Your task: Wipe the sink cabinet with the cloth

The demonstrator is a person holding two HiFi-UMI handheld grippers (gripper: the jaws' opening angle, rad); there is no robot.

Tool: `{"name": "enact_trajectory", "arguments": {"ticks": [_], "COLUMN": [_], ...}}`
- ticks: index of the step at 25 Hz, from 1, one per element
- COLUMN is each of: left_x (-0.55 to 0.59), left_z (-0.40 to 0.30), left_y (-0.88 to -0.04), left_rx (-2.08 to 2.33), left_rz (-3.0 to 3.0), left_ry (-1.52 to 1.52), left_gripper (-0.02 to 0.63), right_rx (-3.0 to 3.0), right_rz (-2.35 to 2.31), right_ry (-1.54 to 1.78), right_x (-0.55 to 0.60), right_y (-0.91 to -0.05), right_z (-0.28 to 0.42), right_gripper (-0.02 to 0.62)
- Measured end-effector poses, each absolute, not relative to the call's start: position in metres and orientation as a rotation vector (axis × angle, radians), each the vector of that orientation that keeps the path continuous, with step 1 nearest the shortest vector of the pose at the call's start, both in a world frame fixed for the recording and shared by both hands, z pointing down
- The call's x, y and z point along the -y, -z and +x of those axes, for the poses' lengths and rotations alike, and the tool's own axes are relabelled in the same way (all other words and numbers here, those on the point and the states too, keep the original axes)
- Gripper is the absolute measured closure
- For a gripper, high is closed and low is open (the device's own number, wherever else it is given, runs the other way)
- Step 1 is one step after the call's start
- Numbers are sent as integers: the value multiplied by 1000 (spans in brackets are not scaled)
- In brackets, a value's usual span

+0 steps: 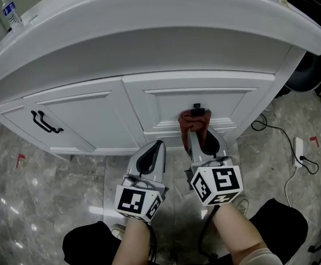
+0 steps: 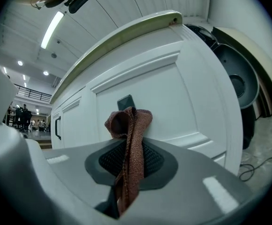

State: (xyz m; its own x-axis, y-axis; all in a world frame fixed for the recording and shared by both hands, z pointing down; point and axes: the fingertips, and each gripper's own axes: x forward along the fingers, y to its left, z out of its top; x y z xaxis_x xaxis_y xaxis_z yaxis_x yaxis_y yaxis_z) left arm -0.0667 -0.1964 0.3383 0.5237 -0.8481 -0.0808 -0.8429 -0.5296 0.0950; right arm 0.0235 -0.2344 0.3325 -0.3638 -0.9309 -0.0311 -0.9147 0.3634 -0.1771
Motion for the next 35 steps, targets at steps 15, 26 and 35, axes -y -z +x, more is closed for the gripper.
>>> {"name": "enact_trajectory", "arguments": {"ticks": [15,26,35], "left_x": [199,201,198], "left_z": [-2,-54,-123], "left_y": [-348,-382,-403], "left_rx": [1363,1491,1633], "left_rz": [2770,2672,2594], "left_ry": [152,135,105], "left_gripper": [606,606,606], "right_rx": [-2253,-2514,-2738], "right_rz": [-1988,-1696,-1433], "right_ry": [258,304,313], "right_x": [224,213,214], "right_y": [-344,-383,-424], "right_z": [151,41,-73], "right_gripper": [514,514,514]}}
